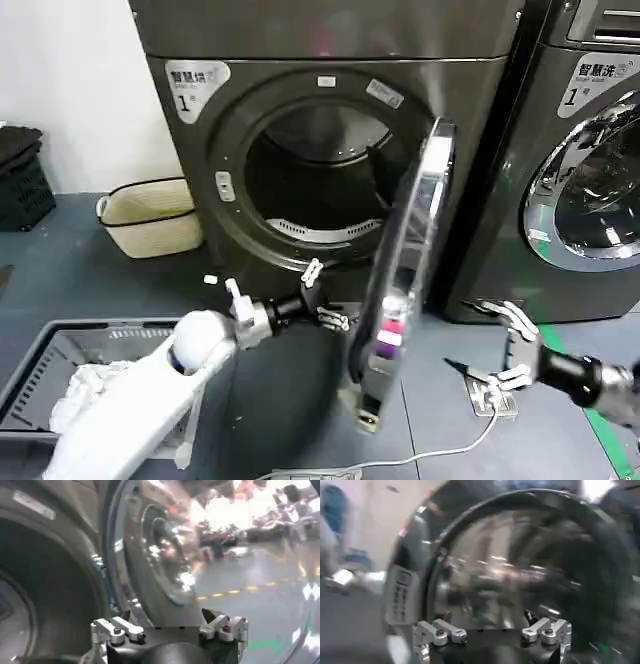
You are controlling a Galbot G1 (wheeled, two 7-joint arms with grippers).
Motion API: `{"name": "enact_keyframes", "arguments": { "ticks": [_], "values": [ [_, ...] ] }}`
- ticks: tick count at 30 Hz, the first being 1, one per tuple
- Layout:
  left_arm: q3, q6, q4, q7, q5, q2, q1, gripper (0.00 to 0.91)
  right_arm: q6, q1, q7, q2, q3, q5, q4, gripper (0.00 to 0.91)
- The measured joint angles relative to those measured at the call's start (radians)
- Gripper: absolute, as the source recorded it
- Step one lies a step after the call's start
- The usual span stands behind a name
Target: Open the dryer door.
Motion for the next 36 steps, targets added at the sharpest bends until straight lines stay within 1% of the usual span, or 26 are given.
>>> {"name": "enact_keyframes", "arguments": {
  "ticks": [2, 5, 8, 11, 14, 20, 26, 31, 36],
  "values": [
    [0.013, -0.003, 0.009, -0.002, -0.002, -0.009, -0.01, 0.907, 0.031, -0.055, 0.038, 0.045, 0.074, -0.013, -0.019, 0.907],
    [0.033, -0.01, 0.024, -0.003, -0.005, -0.023, -0.027, 0.907, 0.055, -0.121, 0.087, 0.109, 0.171, -0.04, -0.054, 0.907],
    [0.055, -0.017, 0.037, -0.004, -0.007, -0.037, -0.043, 0.907, 0.064, -0.159, 0.168, 0.168, 0.251, -0.087, -0.099, 0.907],
    [0.078, -0.023, 0.049, -0.005, -0.009, -0.051, -0.06, 0.907, 0.05, -0.185, 0.275, 0.22, 0.319, -0.13, -0.144, 0.907],
    [0.099, -0.031, 0.063, -0.008, -0.008, -0.065, -0.078, 0.907, 0.021, -0.202, 0.393, 0.268, 0.378, -0.179, -0.185, 0.907],
    [0.152, -0.043, 0.098, -0.016, 0.002, -0.099, -0.121, 0.907, -0.025, -0.222, 0.594, 0.354, 0.479, -0.237, -0.254, 0.907],
    [0.198, -0.048, 0.136, -0.038, 0.015, -0.14, -0.164, 0.907, -0.083, -0.225, 0.743, 0.411, 0.567, -0.294, -0.329, 0.907],
    [0.239, -0.045, 0.165, -0.059, 0.027, -0.173, -0.201, 0.907, -0.144, -0.223, 0.852, 0.44, 0.625, -0.325, -0.386, 0.907],
    [0.282, -0.042, 0.194, -0.105, 0.049, -0.211, -0.24, 0.907, -0.22, -0.199, 0.97, 0.47, 0.669, -0.383, -0.42, 0.907]
  ]
}}
